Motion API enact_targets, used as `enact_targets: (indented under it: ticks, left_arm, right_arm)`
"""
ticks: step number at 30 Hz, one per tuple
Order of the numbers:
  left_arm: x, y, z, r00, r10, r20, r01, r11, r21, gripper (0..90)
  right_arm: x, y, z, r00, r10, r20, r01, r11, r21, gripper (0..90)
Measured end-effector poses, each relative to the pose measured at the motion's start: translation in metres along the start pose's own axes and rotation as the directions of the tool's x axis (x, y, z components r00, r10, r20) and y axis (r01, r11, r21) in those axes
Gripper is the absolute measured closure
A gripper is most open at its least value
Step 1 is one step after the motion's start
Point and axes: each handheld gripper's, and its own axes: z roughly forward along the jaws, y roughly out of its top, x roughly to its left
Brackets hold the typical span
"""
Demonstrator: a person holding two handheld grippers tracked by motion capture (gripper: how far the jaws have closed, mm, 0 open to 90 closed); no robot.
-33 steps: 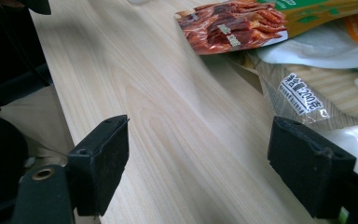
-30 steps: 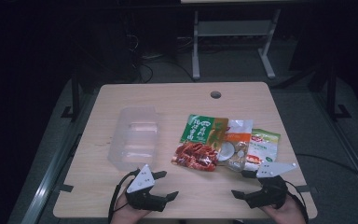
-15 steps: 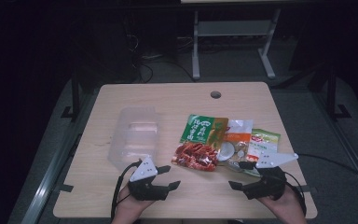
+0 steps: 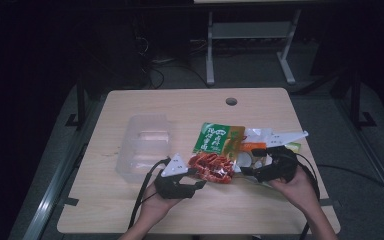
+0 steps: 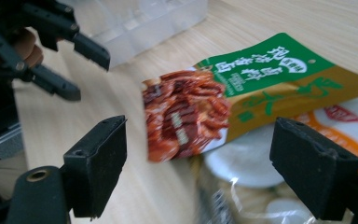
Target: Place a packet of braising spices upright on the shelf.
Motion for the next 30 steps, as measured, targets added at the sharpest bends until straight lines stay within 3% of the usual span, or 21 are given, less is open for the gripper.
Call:
enact_targets:
  ticks: [8, 13, 19, 27, 30]
  left_arm:
    - [0.01, -0.001, 0.018, 0.9982, -0.04, -0.044, 0.042, 0.9986, 0.033, 67.1]
    - [0.01, -0.004, 0.027, 0.9975, 0.004, -0.07, 0.002, 0.9961, 0.088, 71.9]
    - [0.013, -0.006, 0.036, 0.9966, 0.004, -0.082, 0.006, 0.9929, 0.119, 78.4]
    - [0.015, -0.012, 0.044, 0.9925, 0.002, -0.123, 0.017, 0.9877, 0.156, 88.2]
    - [0.016, -0.013, 0.047, 0.9916, 0.002, -0.129, 0.02, 0.9854, 0.169, 88.3]
  right_arm:
    - [-0.023, 0.029, 0.026, 0.9971, 0.072, 0.023, -0.074, 0.993, 0.094, 19.0]
    - [-0.032, 0.041, 0.037, 0.9939, 0.106, 0.03, -0.109, 0.988, 0.106, 19.4]
    - [-0.044, 0.055, 0.051, 0.9912, 0.122, 0.053, -0.128, 0.982, 0.141, 20.8]
    - [-0.063, 0.049, 0.069, 0.9786, 0.177, 0.105, -0.194, 0.962, 0.192, 22.7]
    - [-0.07, 0.046, 0.071, 0.9695, 0.205, 0.134, -0.23, 0.951, 0.207, 23.9]
